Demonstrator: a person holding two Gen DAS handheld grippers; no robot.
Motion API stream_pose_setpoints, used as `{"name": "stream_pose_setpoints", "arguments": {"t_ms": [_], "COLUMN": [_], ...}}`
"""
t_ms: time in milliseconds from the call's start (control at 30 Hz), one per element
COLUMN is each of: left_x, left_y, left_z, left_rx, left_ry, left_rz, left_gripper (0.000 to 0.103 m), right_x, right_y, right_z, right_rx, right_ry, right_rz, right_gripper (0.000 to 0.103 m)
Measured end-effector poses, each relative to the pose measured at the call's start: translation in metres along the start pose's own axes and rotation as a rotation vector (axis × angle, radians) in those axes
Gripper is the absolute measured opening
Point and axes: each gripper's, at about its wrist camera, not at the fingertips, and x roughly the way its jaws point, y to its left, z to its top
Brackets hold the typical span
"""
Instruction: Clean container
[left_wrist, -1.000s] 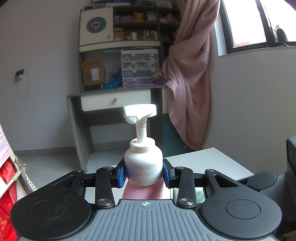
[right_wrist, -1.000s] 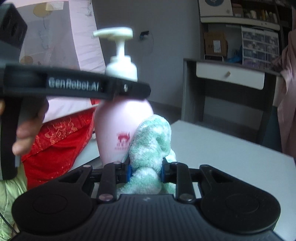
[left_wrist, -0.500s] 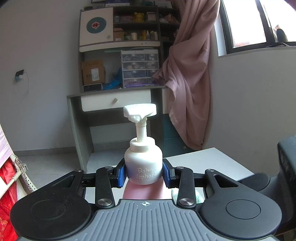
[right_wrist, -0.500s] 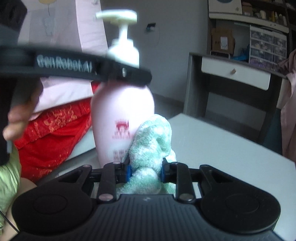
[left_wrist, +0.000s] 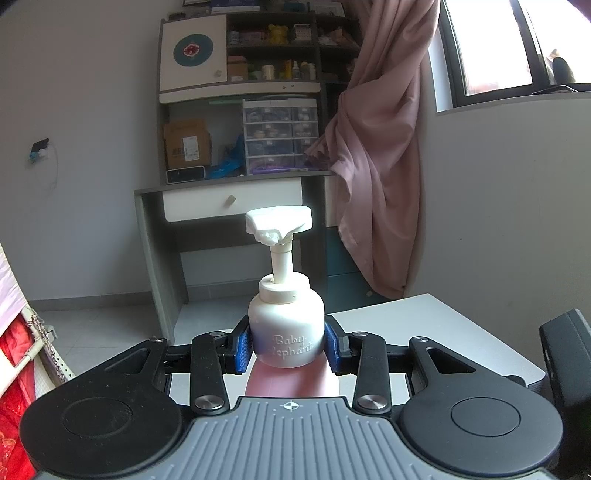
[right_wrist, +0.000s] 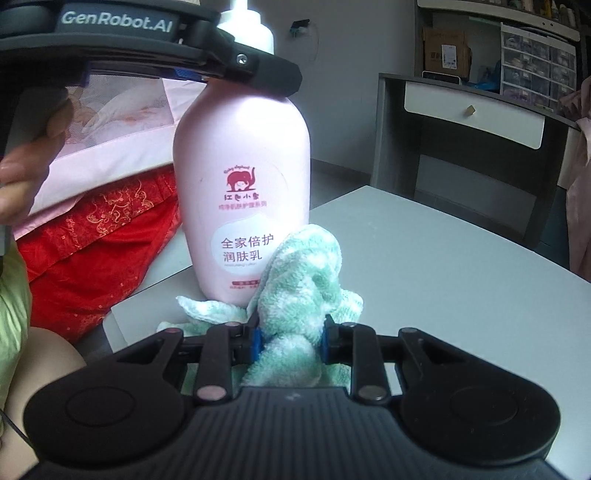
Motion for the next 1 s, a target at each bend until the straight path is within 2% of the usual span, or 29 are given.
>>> {"name": "stream_pose_setpoints", "arguments": {"t_ms": [100, 333, 433, 567, 900, 1000], "left_x": [0.0, 0.0, 0.0, 0.0, 0.0, -0.001], "left_y": [0.0, 0.003, 0.004, 0.002, -0.004, -0.005], "left_z": [0.0, 0.0, 0.0, 0.0, 0.0, 0.0], "left_rx": [0.001, 0.006, 0.006, 0.004, 0.001, -0.001], "left_ry": [0.0, -0.001, -0.002, -0.004, -0.003, -0.002], "left_rz": [0.0, -0.003, -0.004, -0.004, -0.004, -0.004], "left_gripper": [0.039, 0.039, 0.039, 0.039, 0.039, 0.039], "right_x": [-0.01, -0.047, -0.054, -0.045, -0.01, -0.006], "right_y": [0.004, 0.014, 0.016, 0.018, 0.021, 0.021], "right_z": [0.004, 0.022, 0.026, 0.024, 0.006, 0.004], "right_rx": [-0.004, -0.012, -0.009, -0.023, -0.051, -0.052], "right_ry": [-0.033, -0.213, -0.248, -0.207, -0.026, -0.013], "right_rz": [0.006, -0.009, -0.005, 0.002, -0.012, -0.014], "right_gripper": [0.027, 0.027, 0.027, 0.027, 0.027, 0.027]}}
